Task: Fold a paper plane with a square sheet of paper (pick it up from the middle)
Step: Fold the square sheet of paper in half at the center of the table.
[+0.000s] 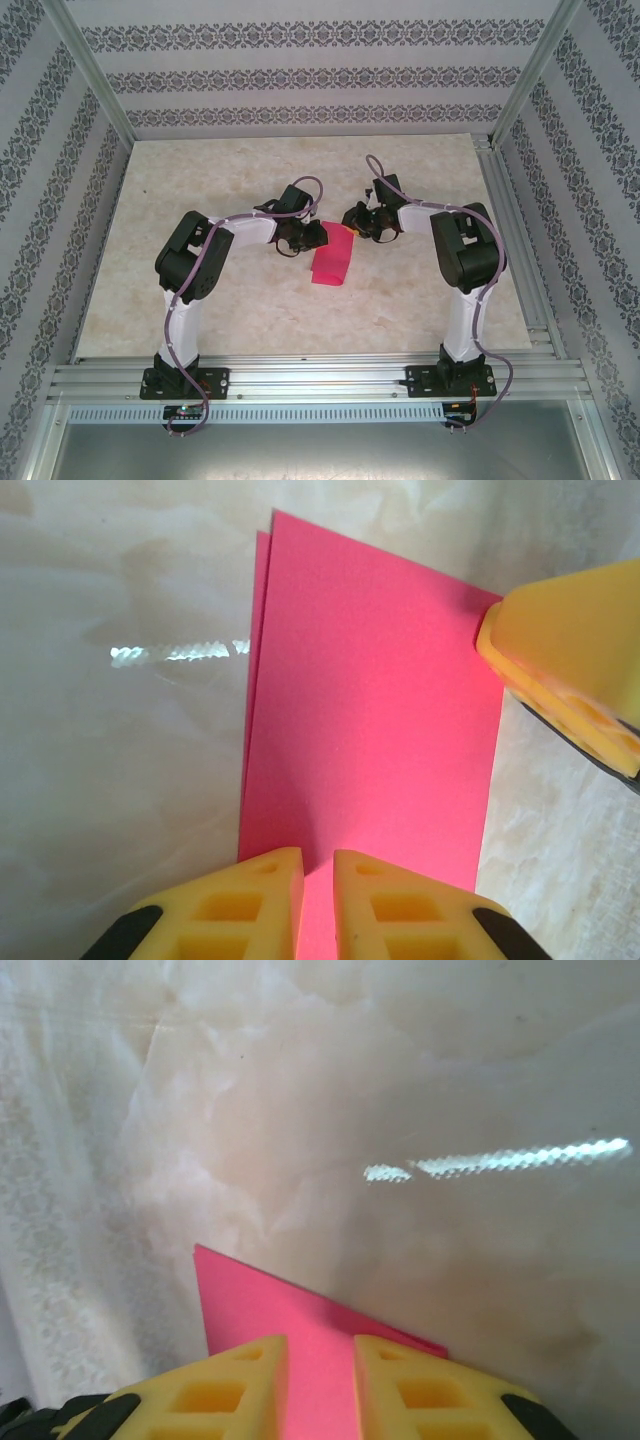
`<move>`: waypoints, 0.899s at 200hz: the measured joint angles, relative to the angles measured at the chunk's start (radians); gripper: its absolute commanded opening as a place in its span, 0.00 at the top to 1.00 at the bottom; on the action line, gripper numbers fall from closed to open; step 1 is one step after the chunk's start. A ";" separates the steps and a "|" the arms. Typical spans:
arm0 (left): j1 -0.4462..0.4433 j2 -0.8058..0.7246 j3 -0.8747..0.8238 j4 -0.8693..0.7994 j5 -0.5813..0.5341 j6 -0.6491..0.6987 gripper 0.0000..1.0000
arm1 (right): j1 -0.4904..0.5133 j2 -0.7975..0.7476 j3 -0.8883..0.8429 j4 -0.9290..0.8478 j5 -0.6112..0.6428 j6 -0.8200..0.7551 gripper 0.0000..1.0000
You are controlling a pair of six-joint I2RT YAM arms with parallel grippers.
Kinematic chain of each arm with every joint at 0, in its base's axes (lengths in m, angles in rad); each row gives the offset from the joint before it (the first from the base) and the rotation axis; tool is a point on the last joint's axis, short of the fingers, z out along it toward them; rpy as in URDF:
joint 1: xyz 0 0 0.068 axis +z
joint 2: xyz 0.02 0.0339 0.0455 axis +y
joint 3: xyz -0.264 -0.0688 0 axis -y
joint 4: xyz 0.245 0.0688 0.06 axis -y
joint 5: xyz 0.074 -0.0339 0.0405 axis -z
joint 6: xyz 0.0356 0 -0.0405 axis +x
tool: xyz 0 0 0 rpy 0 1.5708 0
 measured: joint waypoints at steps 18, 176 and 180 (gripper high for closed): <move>0.000 0.000 0.000 0.000 0.000 0.000 0.81 | -0.001 0.000 0.001 0.000 -0.002 -0.007 0.74; 0.000 0.002 0.003 -0.002 0.000 0.000 0.81 | 0.103 -0.239 -0.220 0.001 -0.019 0.029 0.84; 0.000 0.002 0.003 -0.002 0.000 0.000 0.81 | 0.111 -0.239 -0.227 0.002 -0.019 0.032 0.84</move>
